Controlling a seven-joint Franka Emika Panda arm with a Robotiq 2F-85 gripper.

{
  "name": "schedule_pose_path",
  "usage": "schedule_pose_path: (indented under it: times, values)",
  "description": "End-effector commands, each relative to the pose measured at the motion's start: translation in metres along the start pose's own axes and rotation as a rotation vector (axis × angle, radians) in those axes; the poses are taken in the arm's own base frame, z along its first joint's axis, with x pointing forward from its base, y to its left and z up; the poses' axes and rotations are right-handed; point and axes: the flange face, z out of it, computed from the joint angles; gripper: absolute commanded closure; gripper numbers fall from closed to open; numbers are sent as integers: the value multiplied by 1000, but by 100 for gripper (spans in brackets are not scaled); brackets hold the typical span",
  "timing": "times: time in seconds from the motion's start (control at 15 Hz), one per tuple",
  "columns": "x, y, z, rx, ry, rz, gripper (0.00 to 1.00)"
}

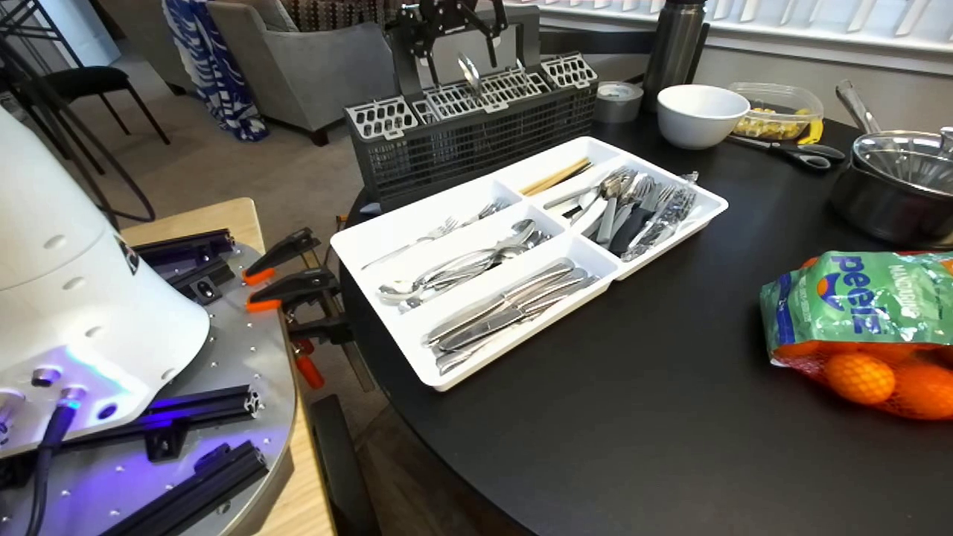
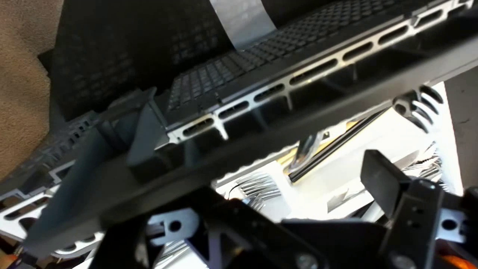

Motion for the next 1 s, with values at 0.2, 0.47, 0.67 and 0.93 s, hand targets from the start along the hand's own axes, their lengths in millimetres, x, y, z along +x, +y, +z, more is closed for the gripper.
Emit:
schedule_pose_path:
  times: [0.2, 0.47, 0.67, 0.93]
  values:
    - [-2, 5, 2, 6, -23, -31, 53]
    - [-2, 4, -1, 17, -37, -42, 78]
    - [-1, -1, -5, 30, -49, -41, 98]
    - [-1, -8, -19, 79, -92, -25, 99]
